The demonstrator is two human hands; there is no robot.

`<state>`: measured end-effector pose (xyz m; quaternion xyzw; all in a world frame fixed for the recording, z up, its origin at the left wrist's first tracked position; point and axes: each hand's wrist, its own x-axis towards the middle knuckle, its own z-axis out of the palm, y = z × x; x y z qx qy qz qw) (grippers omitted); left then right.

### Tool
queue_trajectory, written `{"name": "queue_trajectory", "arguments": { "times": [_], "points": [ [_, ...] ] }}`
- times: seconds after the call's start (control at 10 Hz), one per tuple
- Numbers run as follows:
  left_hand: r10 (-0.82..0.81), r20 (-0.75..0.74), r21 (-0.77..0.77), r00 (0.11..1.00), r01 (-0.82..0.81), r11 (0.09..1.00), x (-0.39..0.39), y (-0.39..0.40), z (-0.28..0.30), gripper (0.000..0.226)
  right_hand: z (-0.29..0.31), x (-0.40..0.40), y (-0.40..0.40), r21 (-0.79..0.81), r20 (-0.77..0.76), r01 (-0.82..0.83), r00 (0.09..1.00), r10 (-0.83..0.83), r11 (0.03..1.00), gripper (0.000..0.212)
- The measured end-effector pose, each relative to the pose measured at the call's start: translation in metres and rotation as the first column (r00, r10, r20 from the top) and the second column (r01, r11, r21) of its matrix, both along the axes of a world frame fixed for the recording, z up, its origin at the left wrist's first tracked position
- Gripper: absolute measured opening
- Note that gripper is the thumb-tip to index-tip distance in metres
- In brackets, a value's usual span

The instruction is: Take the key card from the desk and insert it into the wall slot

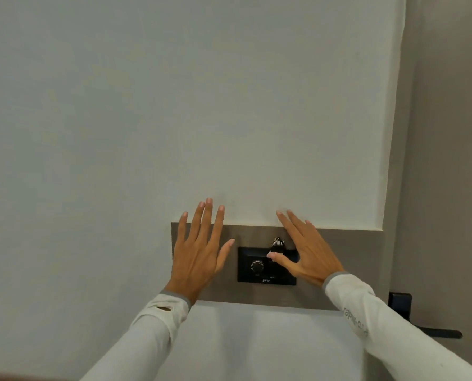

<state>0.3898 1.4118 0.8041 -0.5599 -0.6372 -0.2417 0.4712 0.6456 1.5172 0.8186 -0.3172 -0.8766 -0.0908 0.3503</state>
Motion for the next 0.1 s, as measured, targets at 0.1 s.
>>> {"name": "queue_trajectory", "arguments": {
  "times": [0.1],
  "points": [
    [0.007,-0.044,0.083,0.999,-0.003,0.997,0.0005,-0.0264,0.0302,0.077,0.0200,0.0085,-0.0414,-0.025,-0.057,-0.090,0.994,0.089,0.996,0.094]
  ]
}}
